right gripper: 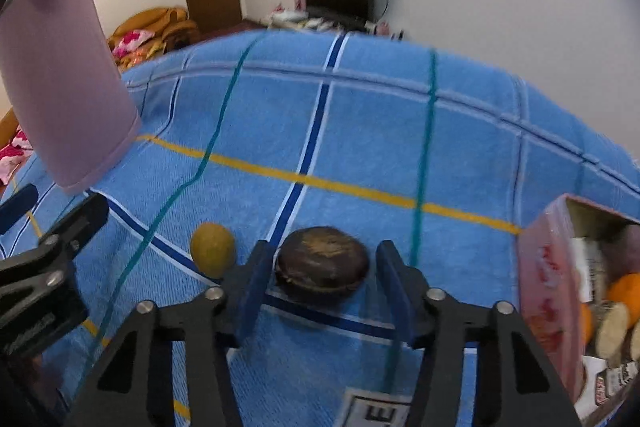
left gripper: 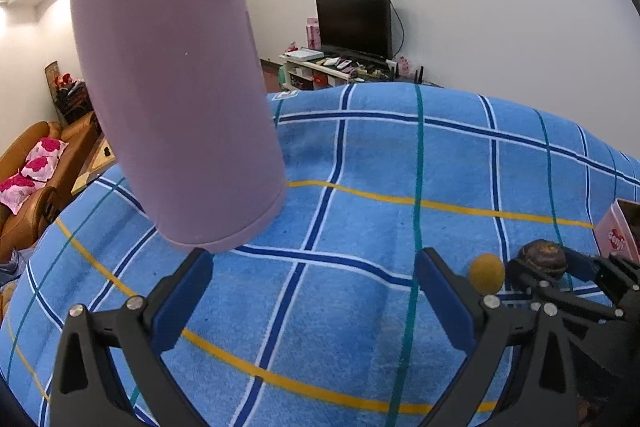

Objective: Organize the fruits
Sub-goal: 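Grasp the dark brown round fruit with the right tool while the left tool grasps the yellow-green fruit, then carry the dark brown fruit and yellow-green fruit over the pink tin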

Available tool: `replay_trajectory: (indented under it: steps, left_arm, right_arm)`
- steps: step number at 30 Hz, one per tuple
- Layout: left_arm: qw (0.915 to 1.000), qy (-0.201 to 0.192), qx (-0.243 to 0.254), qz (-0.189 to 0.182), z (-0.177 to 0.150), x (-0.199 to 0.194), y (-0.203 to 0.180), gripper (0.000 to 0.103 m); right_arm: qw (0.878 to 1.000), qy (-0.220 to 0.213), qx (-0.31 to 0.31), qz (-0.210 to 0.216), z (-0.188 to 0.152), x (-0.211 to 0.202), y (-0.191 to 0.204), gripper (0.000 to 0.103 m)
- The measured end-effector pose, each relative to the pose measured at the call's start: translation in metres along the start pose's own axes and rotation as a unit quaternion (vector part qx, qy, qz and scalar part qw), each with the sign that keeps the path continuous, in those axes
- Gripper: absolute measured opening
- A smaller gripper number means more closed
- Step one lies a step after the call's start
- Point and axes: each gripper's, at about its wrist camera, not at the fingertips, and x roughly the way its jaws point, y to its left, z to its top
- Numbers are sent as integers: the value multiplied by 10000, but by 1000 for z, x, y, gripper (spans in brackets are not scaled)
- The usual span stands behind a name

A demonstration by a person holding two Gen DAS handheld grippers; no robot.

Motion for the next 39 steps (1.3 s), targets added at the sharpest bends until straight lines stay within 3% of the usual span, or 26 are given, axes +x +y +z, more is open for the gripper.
replay_trajectory:
  steps: [6,11,16,18,23,25,34,39]
  left_arm:
    - [9997,-49,147,-179,-1,-2,-7,101]
    - [9959,-233,309,-823,-2,-12,-20,97]
    - [9899,153,479,-1328,-9,-4,-39,73]
    - [9872,309,470,-1492,-8,-3,-46,71]
    - [9869,219,946,-1287,-1,-11,-76,69]
    - [9860,241,1060,-1265,1,-9,-86,64]
    - [9832,789,968,-1332,-4,20,-96,38]
    - [9821,838,805,-1479,-3,21,-89,33]
  right_arm:
    - [9999,-74,79,60,-8,-6,-4,46]
    - [9984,-524,201,-63,-23,-36,-14,46]
    - [9931,-1064,217,-438,-40,-74,-21,46]
    - [9908,-1217,333,-481,-44,-83,-28,46]
    - [9881,-1361,536,-470,-48,-90,-39,47]
    - [9880,-1372,562,-443,-49,-90,-40,47]
    - [9888,-1358,480,-399,-51,-90,-37,47]
    - [9895,-1308,468,-391,-49,-89,-36,47]
